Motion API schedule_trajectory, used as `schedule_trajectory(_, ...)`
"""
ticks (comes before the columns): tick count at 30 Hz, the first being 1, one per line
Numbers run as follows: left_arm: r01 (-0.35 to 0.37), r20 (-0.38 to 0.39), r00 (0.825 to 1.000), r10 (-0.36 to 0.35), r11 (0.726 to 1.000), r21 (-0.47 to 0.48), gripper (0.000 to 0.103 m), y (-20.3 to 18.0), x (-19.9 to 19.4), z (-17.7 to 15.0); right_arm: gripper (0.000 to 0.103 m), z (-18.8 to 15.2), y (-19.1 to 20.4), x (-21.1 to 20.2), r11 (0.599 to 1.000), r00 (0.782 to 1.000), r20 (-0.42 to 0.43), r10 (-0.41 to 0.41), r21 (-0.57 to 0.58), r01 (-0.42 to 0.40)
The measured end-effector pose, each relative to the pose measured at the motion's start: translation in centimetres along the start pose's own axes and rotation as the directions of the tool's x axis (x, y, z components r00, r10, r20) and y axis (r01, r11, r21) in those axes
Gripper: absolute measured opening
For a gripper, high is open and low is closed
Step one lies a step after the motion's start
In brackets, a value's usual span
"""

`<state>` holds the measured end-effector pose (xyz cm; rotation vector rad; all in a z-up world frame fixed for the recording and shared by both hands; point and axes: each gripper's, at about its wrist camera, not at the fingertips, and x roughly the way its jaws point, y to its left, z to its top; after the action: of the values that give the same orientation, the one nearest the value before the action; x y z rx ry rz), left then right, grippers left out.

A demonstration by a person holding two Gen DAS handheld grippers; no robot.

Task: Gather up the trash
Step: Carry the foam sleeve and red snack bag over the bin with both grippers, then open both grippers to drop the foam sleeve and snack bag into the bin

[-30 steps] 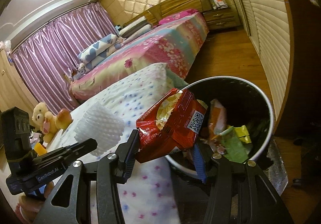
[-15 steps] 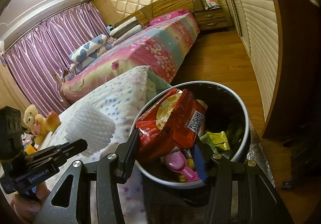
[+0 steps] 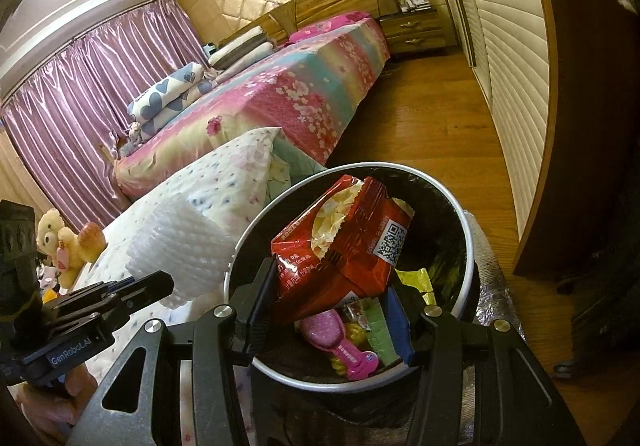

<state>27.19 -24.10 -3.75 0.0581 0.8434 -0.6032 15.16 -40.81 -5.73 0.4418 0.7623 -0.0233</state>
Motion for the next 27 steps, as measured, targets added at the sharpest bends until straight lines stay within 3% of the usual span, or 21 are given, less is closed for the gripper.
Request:
schedule_trajectory(15,0.013,-0.023,1.000,-0.013,1.000,0.012,0.022,-1.3,0.9,0.9,0.054,0.9,-0.9,0.4,1.000,1.000,-0.021,-0.005,0.010,0.005)
schedule_trajectory(17,0.011,-0.022,1.000,-0.010,1.000,0.015,0.031,-1.4,0.9,1.1,0.057,1.0,-1.0,0.3,1.000,1.000,-0.024,-0.007,0.011,0.007)
schedule_trajectory(21,0.015,-0.007,1.000,-0.015,1.000,0.012,0.048,-1.4,0.6,1.3,0.072,1.2,-1.2,0.1,1.000,1.000,-0.015,-0.014,0.019,0.015)
schedule_trajectory(27,0.004,-0.001,1.000,-0.004,1.000,-0.011,0.051,-0.4,-0.1,0.3,0.076,1.1,-1.5,-0.6,0.999,1.000,0.005,-0.018,0.038,0.018)
